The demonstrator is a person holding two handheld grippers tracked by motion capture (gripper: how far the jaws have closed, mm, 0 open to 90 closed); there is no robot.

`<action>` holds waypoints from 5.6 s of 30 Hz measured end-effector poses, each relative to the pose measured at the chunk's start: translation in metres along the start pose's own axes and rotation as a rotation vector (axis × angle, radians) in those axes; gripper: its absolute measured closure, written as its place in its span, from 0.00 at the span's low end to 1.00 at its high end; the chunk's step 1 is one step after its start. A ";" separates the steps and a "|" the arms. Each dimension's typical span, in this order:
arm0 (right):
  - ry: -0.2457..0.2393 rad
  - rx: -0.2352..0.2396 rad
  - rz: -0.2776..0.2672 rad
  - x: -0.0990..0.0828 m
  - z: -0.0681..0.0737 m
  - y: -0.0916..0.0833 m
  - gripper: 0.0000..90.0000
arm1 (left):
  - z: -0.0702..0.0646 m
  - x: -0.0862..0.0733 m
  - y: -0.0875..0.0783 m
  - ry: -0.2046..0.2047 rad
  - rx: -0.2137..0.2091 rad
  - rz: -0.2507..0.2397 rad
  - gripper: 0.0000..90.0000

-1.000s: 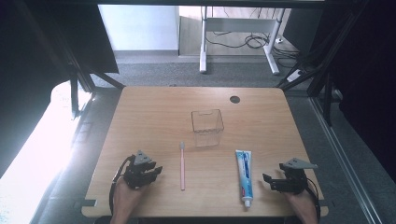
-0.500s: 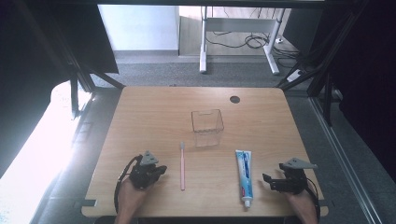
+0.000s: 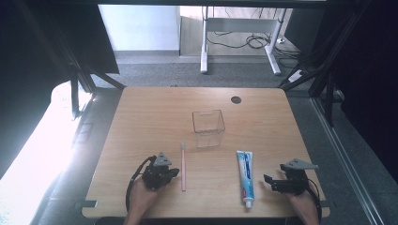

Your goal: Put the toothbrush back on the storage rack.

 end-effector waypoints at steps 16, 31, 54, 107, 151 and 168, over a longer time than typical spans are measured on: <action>-0.007 -0.004 0.012 -0.001 0.000 0.001 0.15 | -0.020 0.010 0.021 0.046 -0.032 0.023 1.00; -0.007 -0.009 0.015 -0.002 -0.001 0.000 0.15 | -0.019 0.001 0.024 0.048 -0.005 0.068 0.99; -0.006 0.006 0.017 -0.003 0.000 0.001 0.15 | 0.005 -0.015 0.009 -0.002 0.042 0.104 0.99; 0.008 0.016 0.011 -0.003 0.000 0.001 0.15 | 0.043 -0.004 -0.015 -0.042 0.062 0.194 0.77; 0.009 0.020 0.024 -0.005 -0.001 0.002 0.16 | 0.047 0.046 0.024 0.017 0.033 0.592 0.80; 0.008 0.022 0.030 -0.006 0.000 0.003 0.16 | 0.048 0.053 0.035 0.003 0.066 0.702 0.87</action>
Point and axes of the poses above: each handheld gripper's, and its own axes: y roughly forward along the jaws, x roughly out of its top, z roughly to its left, the point moved 7 cm from there along y, roughly forward along the jaws, and after that the axes turned 7 degrees about z, right-handed, at the moved point
